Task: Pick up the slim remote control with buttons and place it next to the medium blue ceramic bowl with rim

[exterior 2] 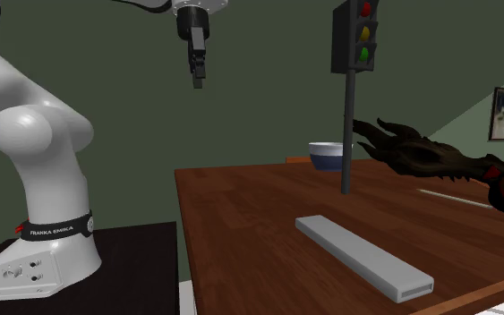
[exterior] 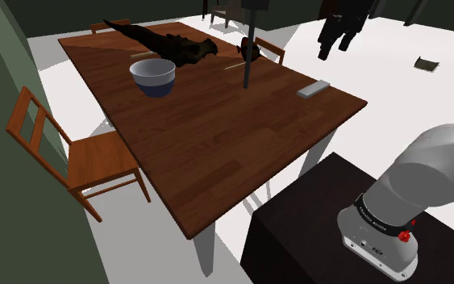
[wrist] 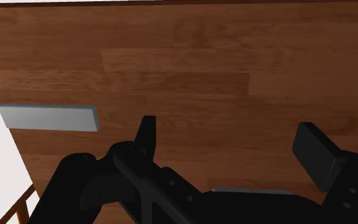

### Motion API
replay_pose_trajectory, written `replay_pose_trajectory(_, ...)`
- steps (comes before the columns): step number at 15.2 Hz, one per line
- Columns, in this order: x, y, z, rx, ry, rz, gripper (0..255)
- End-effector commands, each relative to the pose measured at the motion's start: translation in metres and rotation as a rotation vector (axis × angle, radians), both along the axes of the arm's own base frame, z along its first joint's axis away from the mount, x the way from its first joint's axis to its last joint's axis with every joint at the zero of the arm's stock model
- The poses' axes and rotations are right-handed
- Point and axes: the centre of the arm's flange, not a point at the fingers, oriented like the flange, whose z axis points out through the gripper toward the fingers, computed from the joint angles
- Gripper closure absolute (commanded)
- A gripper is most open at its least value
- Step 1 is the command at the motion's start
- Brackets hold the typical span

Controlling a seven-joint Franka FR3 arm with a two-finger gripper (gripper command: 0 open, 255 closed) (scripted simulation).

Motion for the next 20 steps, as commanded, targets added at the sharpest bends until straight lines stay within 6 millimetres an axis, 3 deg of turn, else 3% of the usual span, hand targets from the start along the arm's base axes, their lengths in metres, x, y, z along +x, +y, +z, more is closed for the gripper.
replay_pose_trajectory(1,0.0,0.0,0.0,0.0,0.0,0.0,0)
replay_pose_trajectory(11,0.099,-0.068,-0.063,0.037,0.003,-0.377,0)
replay_pose_trajectory(20,0.161,-0.155,-0.122,0.071,0.006,-0.717,0)
